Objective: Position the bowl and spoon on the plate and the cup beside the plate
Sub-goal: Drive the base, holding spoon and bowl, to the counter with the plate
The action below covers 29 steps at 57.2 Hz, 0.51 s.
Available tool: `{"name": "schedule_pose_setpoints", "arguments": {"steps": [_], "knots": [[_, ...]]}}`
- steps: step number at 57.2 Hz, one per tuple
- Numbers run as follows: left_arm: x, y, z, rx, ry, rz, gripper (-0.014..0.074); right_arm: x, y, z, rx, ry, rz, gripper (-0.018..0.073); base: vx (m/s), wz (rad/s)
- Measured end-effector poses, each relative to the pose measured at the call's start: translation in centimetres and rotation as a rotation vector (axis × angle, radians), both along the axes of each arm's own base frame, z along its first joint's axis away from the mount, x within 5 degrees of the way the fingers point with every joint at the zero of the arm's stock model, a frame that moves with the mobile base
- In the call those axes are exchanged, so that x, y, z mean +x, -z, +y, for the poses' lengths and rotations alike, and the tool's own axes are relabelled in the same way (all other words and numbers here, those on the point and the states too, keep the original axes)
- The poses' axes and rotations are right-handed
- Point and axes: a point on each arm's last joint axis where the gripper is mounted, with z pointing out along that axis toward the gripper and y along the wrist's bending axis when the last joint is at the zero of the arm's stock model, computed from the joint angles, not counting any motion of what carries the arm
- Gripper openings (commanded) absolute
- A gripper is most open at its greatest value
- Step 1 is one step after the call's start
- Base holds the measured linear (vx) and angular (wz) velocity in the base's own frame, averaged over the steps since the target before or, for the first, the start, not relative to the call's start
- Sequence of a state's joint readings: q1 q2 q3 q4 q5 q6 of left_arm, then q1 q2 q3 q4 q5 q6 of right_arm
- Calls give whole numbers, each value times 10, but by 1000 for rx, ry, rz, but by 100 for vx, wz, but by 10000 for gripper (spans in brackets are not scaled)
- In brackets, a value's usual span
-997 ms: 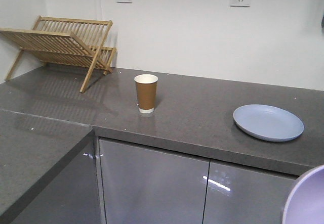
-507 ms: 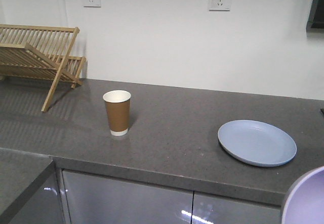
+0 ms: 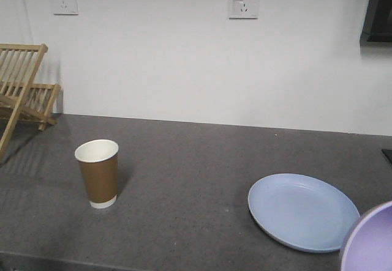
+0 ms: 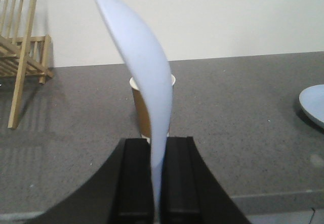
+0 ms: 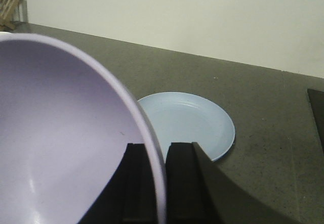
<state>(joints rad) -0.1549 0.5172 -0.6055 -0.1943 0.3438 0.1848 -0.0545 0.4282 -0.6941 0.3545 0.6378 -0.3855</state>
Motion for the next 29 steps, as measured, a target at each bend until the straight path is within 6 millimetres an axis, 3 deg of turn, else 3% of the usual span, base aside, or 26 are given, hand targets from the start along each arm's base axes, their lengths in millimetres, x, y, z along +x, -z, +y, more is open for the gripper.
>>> {"name": "schedule_pose_setpoints", "arguments": {"steps": [29], "knots": [[0,0,0,0,0,0,-6,0,0,0,0,0,0,-8,25,-18]]}}
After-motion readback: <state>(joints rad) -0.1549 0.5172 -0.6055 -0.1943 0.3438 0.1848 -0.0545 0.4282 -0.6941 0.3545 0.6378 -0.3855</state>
